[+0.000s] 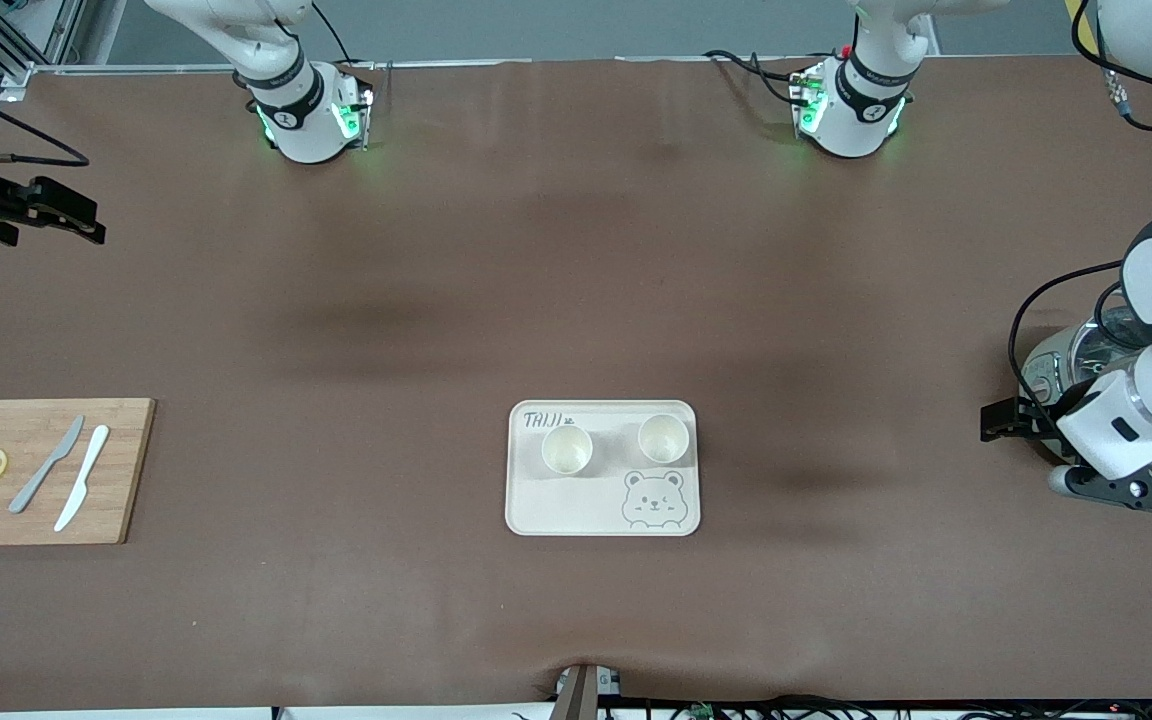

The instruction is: Place white IKEA cup upright on tray with both arms

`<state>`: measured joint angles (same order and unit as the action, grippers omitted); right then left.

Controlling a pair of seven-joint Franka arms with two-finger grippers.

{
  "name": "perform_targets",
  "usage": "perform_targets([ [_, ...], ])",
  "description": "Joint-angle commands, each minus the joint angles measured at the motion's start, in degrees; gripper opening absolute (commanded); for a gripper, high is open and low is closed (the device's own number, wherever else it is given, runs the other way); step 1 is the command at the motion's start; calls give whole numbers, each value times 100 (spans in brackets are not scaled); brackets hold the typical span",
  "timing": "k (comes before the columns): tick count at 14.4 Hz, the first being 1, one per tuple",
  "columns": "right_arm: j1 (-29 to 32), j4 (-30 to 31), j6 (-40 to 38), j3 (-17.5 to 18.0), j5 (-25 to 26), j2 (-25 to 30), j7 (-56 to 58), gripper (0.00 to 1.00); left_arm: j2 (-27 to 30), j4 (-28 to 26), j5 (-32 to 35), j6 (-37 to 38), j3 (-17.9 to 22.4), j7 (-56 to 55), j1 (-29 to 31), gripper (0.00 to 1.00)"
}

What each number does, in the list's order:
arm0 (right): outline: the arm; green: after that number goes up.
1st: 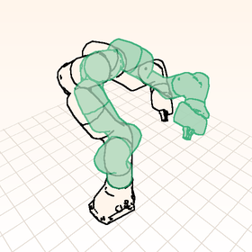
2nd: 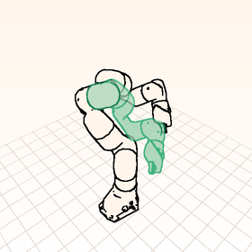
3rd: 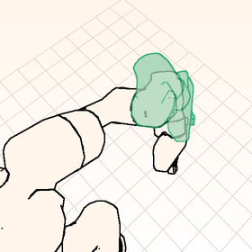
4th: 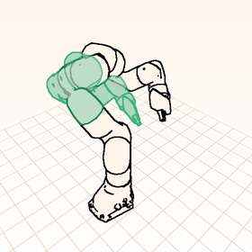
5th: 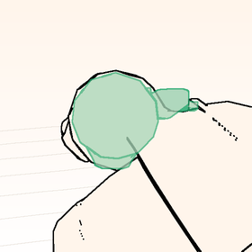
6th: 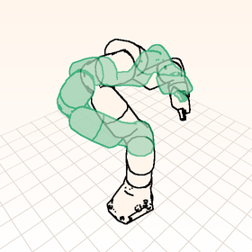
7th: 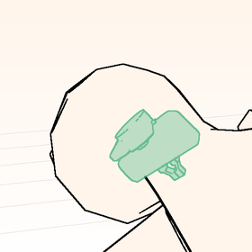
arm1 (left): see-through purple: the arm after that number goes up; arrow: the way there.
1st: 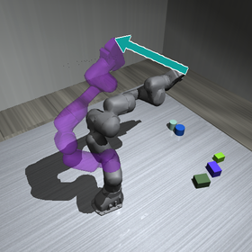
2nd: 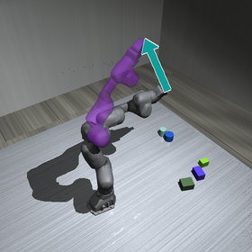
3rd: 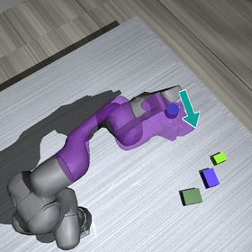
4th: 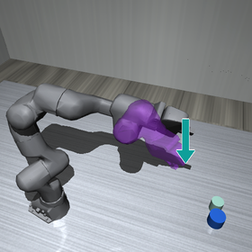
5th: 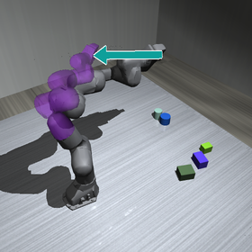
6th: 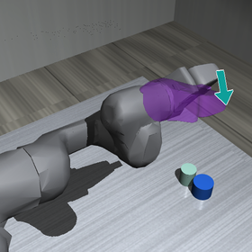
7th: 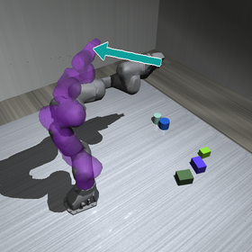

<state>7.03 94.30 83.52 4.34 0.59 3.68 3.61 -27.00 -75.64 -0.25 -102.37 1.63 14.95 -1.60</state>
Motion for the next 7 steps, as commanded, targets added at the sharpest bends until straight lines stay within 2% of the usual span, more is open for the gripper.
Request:
perform_targets([
  [1,44,177,59,40,20,177,44,100,143,-91,-133,59,-5,772,168,100],
  [7,52,185,68,40,20,168,44,100,143,-91,-134,59,4,694,169,100],
])
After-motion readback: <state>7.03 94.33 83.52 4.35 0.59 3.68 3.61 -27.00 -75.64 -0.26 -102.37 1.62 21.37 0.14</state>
